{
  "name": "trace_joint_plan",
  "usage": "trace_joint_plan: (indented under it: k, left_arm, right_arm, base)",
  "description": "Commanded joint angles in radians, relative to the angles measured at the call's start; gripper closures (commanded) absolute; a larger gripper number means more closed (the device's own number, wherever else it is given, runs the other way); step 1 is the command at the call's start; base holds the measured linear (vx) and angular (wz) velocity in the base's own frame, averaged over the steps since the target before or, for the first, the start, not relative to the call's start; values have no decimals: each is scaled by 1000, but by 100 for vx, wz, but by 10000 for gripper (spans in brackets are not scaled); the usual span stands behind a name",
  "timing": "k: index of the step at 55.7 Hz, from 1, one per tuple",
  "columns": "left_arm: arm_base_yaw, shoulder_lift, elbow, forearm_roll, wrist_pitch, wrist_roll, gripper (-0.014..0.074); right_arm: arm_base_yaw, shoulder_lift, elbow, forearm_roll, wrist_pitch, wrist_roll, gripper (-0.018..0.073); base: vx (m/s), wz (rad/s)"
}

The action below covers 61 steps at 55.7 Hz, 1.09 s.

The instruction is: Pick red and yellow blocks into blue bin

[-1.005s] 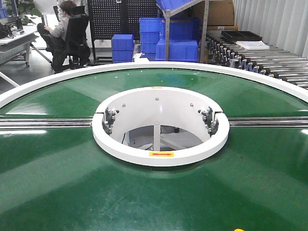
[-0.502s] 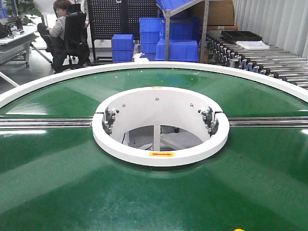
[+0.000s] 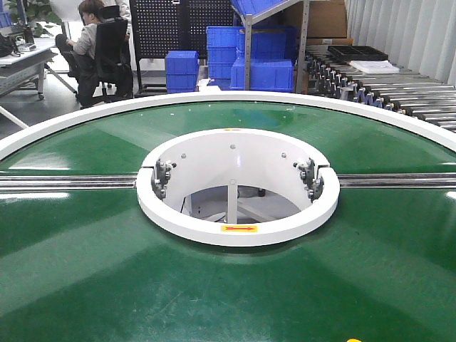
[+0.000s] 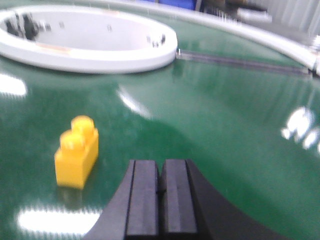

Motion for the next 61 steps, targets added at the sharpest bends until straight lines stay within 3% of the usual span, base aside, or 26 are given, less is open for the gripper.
trace_joint_plan:
  k: [1,12,18,23,31,36,52,61]
  left_arm:
    - [1,-9,21,-15,-114,-12,603]
    - [1,-9,9,-20,-240,-22,603]
    - [1,-8,-86,-8,-250,-42,603]
    - [1,-7,-208,-5,-163,-42,603]
    - [1,78,-477,0,114,-31,603]
    - [1,181,-584,-1,245,-31,601]
    - [1,428,-604,-1,278,-32,575]
    - [1,531,-604,-1,333,-32,463]
  right_arm:
    - [1,11,3,-18,-188,-5,567]
    - [0,11,0,-22,-399,-5,567]
    - [0,11,-56,3,-432,21,567]
    - [0,18,-183,50,-337,50,567]
    - [0,118,-417,51,-45,49,567]
    - [0,210,-520,51,53,49,567]
    - [0,434,-583,-19,71,48,547]
    - [0,510,-583,-20,68,48,475]
  base:
    - [0,0]
    - [0,0]
    - [0,0]
    - [0,0]
    - [0,0]
    - [0,0]
    - [0,0]
    - [0,0]
